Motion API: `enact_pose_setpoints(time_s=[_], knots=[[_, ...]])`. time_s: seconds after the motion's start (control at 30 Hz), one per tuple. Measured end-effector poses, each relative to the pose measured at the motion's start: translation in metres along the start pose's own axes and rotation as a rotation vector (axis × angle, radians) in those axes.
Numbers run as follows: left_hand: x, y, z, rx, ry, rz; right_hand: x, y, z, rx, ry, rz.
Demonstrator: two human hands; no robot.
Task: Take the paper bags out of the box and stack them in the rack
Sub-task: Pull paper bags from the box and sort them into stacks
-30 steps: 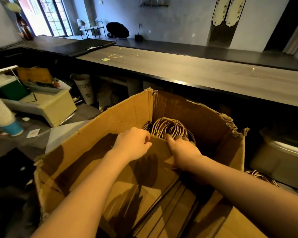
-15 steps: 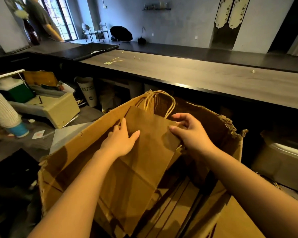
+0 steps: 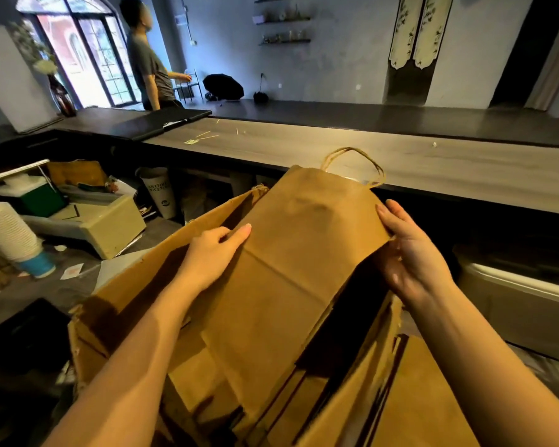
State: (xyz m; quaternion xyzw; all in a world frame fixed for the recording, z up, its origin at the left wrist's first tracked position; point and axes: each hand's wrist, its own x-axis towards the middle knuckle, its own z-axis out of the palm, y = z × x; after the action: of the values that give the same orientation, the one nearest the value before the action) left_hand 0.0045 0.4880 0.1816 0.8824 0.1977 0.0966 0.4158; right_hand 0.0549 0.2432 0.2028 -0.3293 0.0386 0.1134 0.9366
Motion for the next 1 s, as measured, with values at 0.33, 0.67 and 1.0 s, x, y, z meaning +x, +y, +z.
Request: enact_pose_setpoints(time_s=[0.33, 0.67, 1.0], knots=[[-0.051, 0.078, 0.014, -0.385, 0.231, 0.184, -0.038, -0.027, -0.053, -0.133, 0.015, 0.037], [-0.117, 0.126, 0.074, 0.046, 0.087, 0.445, -0.086, -0.023, -0.155, -0.45, 0.1, -0.005], [-0.162, 0.086, 0.195, 0.426, -0.469, 0.312, -0.119, -0.017, -0.255, -0.89, 0.714, -0.332]])
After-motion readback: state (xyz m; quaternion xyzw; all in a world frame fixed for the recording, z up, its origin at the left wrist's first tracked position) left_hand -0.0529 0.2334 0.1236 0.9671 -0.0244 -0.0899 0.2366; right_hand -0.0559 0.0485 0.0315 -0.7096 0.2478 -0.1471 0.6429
